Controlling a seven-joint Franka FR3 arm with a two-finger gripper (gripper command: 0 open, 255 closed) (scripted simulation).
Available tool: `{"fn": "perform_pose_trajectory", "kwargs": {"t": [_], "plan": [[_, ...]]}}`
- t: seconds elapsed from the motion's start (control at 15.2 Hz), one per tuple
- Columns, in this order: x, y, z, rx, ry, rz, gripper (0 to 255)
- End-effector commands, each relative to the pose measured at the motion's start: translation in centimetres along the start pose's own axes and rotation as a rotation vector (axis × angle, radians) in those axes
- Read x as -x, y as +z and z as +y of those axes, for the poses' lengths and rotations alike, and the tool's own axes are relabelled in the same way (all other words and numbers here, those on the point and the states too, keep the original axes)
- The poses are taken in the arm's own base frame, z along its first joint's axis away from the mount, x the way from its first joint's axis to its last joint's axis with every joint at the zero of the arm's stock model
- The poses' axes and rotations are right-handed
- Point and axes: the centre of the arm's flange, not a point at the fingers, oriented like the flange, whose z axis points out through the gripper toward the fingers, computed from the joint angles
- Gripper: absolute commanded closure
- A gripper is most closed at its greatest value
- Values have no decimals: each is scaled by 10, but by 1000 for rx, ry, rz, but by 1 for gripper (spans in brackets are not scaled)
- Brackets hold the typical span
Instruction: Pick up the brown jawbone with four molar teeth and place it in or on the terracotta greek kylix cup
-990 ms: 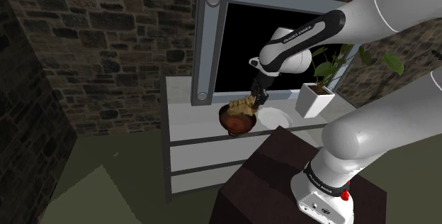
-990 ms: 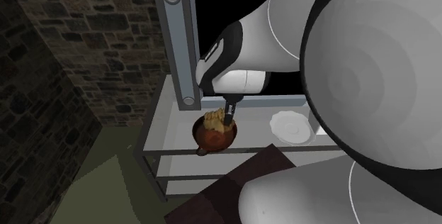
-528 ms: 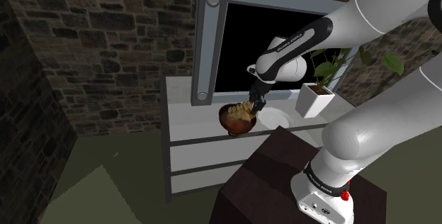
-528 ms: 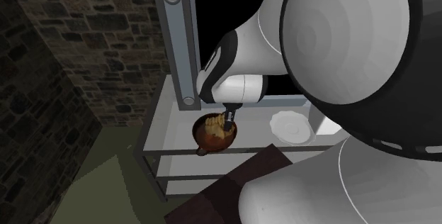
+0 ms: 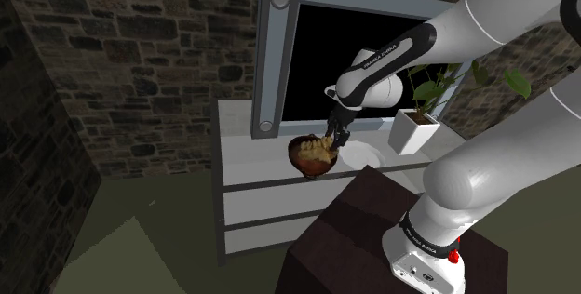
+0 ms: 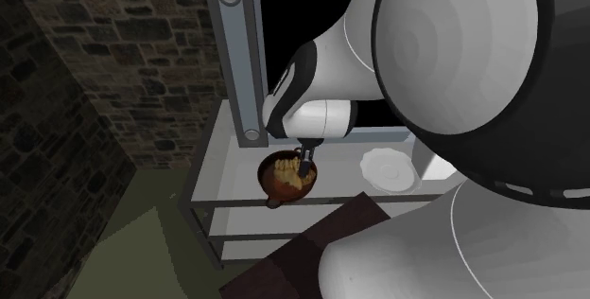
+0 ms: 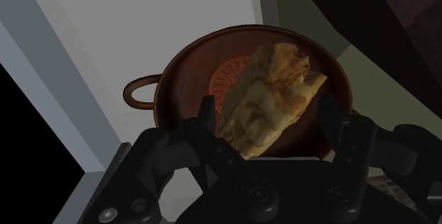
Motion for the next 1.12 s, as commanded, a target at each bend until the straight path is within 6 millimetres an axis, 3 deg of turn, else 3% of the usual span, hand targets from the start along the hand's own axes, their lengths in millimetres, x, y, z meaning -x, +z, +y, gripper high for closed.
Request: {"fn": "perform_pose_trajectory", "kwargs": {"t": [0.0, 0.26, 0.53, 1.06], "plan": [[0, 0, 0, 0, 0, 0, 0], [0, 0, 0, 0, 0, 0, 0], [0, -50, 0, 0, 0, 0, 0], [0, -50, 0, 0, 0, 0, 0]]}}
